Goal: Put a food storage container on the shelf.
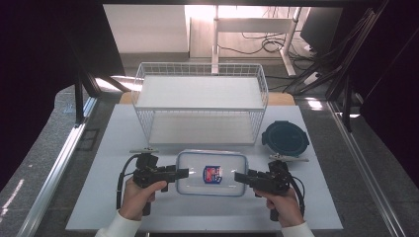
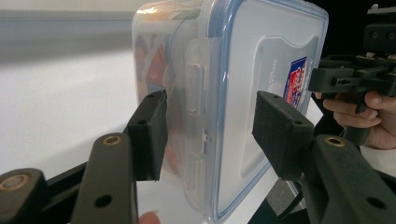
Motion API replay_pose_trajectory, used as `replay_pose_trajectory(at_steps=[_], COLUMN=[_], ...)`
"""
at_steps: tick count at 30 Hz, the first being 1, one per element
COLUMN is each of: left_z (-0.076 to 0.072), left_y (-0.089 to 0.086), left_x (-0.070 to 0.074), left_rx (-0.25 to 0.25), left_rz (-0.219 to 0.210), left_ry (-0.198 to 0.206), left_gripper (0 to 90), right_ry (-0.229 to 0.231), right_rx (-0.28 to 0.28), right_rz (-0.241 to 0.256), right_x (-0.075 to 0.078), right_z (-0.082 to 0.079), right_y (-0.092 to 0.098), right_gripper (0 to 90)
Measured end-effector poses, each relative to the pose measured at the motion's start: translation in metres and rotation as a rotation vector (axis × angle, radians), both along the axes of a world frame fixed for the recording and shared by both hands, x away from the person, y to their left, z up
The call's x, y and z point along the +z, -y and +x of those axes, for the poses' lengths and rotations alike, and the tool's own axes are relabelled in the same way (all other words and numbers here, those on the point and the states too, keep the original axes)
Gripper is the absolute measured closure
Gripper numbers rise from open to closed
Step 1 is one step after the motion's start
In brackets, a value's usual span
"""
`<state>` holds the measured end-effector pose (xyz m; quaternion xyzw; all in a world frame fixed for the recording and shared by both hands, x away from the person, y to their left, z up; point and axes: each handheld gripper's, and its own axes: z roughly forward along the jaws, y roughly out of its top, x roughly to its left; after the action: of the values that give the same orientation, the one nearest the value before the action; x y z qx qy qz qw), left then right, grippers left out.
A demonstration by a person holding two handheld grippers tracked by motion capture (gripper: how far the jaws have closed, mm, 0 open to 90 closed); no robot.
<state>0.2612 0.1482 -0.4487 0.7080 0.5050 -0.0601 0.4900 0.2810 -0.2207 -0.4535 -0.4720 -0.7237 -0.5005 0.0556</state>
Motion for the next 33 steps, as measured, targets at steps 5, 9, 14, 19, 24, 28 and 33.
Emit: replay_pose_trajectory(at_steps=[5,9,14,19,24,28,33], left_z=[0.002,0.004,0.004,0.007,0.019,0.022,0.027], left_y=[-0.002,-0.008,-0.012,-0.012,-0.017,-0.018,-0.021], left_x=[0.004,0.012,0.027,0.037,0.047,0.056,0.067], left_rx=[-0.008,0.004,0.01,0.016,0.017,0.022,0.012], left_rz=[-0.007,-0.011,-0.021,-0.019,-0.043,-0.044,-0.048], left_ry=[0.005,0.019,0.034,0.06,0.055,0.053,0.055], left_gripper=[46.5,46.4,46.4,46.5,46.7,46.6,46.6], right_ry=[0.021,0.038,0.063,0.075,0.088,0.087,0.106], right_rx=[0.004,0.011,0.023,0.024,0.028,0.037,0.028], right_rz=[-0.006,-0.005,-0.014,-0.013,-0.029,-0.035,-0.033], right_x=[0.008,0.015,0.032,0.043,0.06,0.071,0.082], right_z=[0.001,0.005,0.008,0.012,0.023,0.031,0.033], right_y=[0.001,-0.005,-0.01,-0.011,-0.014,-0.017,-0.019], right_gripper=[42.9,43.0,43.1,43.1,43.1,43.0,42.9])
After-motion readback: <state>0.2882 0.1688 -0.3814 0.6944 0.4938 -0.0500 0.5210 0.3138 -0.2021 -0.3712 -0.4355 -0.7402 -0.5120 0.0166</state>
